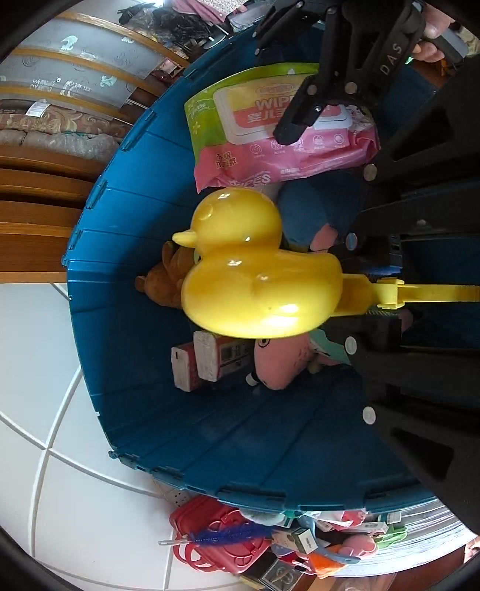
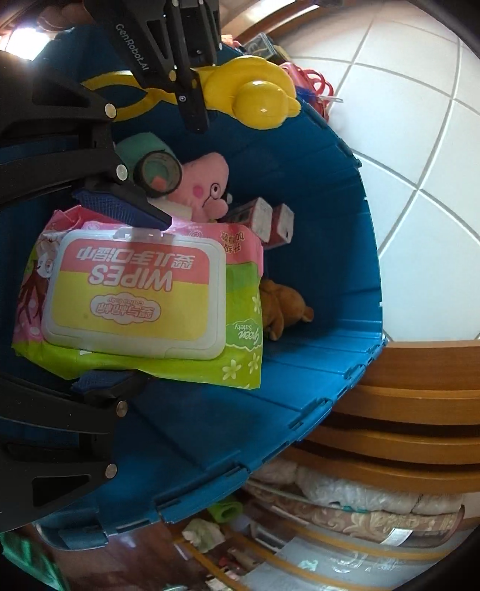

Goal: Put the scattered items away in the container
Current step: 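Open both tools to drop the clamp and WIPES pack into the blue box, then withdraw both tools from the box back toward the pile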

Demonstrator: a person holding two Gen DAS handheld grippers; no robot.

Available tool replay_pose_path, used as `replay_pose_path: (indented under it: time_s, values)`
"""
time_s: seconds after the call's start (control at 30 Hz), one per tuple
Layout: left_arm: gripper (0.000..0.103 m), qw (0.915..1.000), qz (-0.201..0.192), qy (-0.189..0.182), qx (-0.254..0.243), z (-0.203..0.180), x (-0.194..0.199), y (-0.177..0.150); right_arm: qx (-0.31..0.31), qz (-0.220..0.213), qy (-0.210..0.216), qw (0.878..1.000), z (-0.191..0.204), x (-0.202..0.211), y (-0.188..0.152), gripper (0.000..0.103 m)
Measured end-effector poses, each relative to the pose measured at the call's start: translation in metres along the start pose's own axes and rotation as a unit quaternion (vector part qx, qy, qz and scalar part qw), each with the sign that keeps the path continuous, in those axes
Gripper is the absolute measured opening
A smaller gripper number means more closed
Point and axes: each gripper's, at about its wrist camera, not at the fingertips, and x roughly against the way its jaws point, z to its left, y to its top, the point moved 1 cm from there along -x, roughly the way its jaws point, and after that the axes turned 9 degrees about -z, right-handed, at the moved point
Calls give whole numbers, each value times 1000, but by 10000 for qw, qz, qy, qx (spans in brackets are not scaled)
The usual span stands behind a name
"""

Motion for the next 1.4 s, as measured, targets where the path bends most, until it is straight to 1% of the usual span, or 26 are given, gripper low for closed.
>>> replay_pose_path:
  time_s: [0.07, 0.17, 0.27, 0.3, 0.33, 0.37, 0.4, 0.43, 0.47, 0.5, 0.57, 0.63, 0.73, 0.8, 0.87, 0.9, 0.93, 1.0, 1.03, 1.1, 1.2, 1.23, 1.3, 1.4]
  values:
    - [13, 10000, -14, 30, 13, -2, 3, -6, 89, -75, -50, 9999, 7, 6, -2, 65]
    - [13, 9999, -10, 37, 107, -3, 3, -13, 253, -333, -184, 9990, 9, 19, 0, 65]
    - [14, 9997, -96, 124, 164, -3, 7, -18, 357, -609, -262, 9972, 12, 34, 2, 65]
    - [18, 9996, -121, 178, 172, -3, 9, -21, 409, -717, -317, 9961, 14, 39, 1, 66]
    - [28, 9995, -159, 221, 175, -4, 11, -22, 451, -820, -362, 9949, 15, 44, -1, 70]
    - [34, 9993, -208, 257, 202, -3, 13, -24, 480, -893, -393, 9941, 17, 48, -3, 76]
    - [43, 9990, -282, 273, 226, -3, 16, -26, 494, -944, -409, 9935, 18, 51, -4, 80]
    - [48, 9987, -365, 272, 244, -2, 20, -28, 492, -999, -423, 9929, 19, 53, -5, 88]
    - [49, 9983, -437, 293, 264, -1, 23, -29, 490, -1054, -431, 9923, 20, 55, -6, 93]
    - [51, 9977, -509, 327, 291, 0, 27, -30, 495, -1090, -424, 9919, 21, 58, -8, 95]
    - [52, 9960, -718, 403, 341, 3, 38, -32, 487, -1149, -384, 9914, 21, 63, -10, 102]
    - [53, 9925, -996, 595, 379, 8, 52, -35, 445, -1213, -298, 9912, 22, 68, -12, 102]
    - [53, 9830, -1551, 879, 450, 17, 79, -46, 379, -1366, -167, 9898, 24, 78, -14, 103]
    - [53, 9745, -1900, 1093, 488, 24, 97, -54, 363, -1540, 46, 9874, 28, 86, -17, 103]
    - [58, 9645, -2173, 1398, 536, 31, 114, -62, 343, -1758, 299, 9834, 36, 96, -19, 103]
    - [64, 9589, -2313, 1535, 593, 36, 122, -68, 338, -1885, 456, 9804, 40, 100, -20, 103]
    - [67, 9533, -2443, 1639, 689, 42, 130, -73, 326, -2020, 608, 9769, 46, 105, -22, 103]
    - [68, 9444, -2637, 1723, 938, 58, 146, -84, 363, -2336, 928, 9672, 60, 116, -25, 103]
    - [70, 9418, -2678, 1733, 1060, 67, 153, -90, 439, -2481, 1095, 9615, 69, 121, -27, 103]
    - [76, 9350, -2707, 1881, 1312, 87, 165, -102, 673, -2664, 1459, 9504, 91, 128, -32, 103]
    - [76, 9245, -2694, 2153, 1626, 120, 179, -123, 904, -2819, 1977, 9345, 126, 137, -39, 103]
    - [76, 9222, -2653, 2221, 1729, 132, 183, -130, 982, -2861, 2135, 9289, 138, 140, -42, 103]
    - [76, 9193, -2560, 2295, 1917, 155, 188, -147, 1183, -2838, 2426, 9201, 167, 146, -47, 103]
    - [76, 9164, -2449, 2331, 2142, 191, 196, -173, 1421, -2647, 2724, 9141, 213, 153, -55, 103]
